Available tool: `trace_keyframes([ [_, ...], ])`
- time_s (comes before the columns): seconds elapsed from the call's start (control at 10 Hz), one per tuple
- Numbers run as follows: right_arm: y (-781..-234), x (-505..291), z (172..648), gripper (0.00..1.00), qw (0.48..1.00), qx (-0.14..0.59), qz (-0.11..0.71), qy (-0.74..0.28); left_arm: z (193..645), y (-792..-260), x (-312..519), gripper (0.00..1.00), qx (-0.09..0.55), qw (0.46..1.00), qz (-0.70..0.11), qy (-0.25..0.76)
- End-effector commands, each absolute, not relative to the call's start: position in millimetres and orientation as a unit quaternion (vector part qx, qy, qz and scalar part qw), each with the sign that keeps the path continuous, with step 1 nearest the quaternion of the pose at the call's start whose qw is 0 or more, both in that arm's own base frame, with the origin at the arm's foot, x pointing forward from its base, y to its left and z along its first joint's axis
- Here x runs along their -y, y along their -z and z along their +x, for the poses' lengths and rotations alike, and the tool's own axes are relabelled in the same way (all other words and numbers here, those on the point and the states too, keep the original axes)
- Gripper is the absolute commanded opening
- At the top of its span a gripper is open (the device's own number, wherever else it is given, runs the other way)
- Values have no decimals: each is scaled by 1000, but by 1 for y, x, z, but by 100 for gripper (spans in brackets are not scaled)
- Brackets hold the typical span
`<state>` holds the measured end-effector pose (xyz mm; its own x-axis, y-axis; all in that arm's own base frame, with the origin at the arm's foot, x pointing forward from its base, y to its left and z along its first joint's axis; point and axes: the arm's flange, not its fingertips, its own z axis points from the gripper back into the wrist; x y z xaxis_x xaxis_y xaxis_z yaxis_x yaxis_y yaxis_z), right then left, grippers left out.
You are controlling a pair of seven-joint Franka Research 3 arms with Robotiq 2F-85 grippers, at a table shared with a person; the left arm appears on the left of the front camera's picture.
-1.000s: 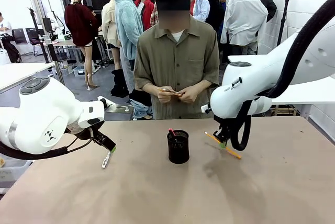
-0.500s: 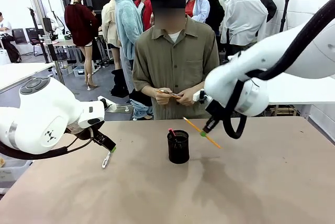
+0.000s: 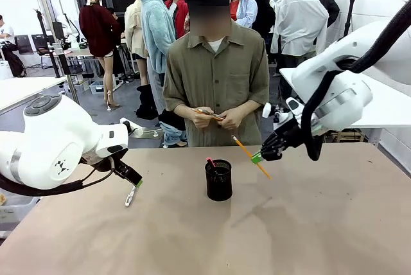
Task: Place the pens into the pen holder.
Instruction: Pick up a writing instrument from the table and place it into the Pen holder.
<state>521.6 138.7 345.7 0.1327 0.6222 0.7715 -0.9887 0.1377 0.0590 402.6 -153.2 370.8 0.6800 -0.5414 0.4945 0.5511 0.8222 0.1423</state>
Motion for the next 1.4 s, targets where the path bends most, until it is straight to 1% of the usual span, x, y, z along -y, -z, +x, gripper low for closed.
trace_keyframes([
  [0.0,-347,-142,510,0,634,337,348,-603,403,-371,151,100,267,917,-10,296],
  [0.2,-351,-141,509,0,573,360,393,-623,403,-371,151,100,267,917,-10,296],
  [0.6,-350,-132,508,0,489,374,459,-641,403,-371,151,100,267,917,-10,296],
  [1.0,-343,-103,507,0,454,402,499,-619,403,-371,151,100,267,917,-10,296],
  [1.2,-330,-54,504,0,430,448,525,-582,403,-371,151,100,267,917,-10,296],
  [1.3,-322,-29,498,0,433,473,530,-555,403,-371,151,100,267,917,-10,296],
])
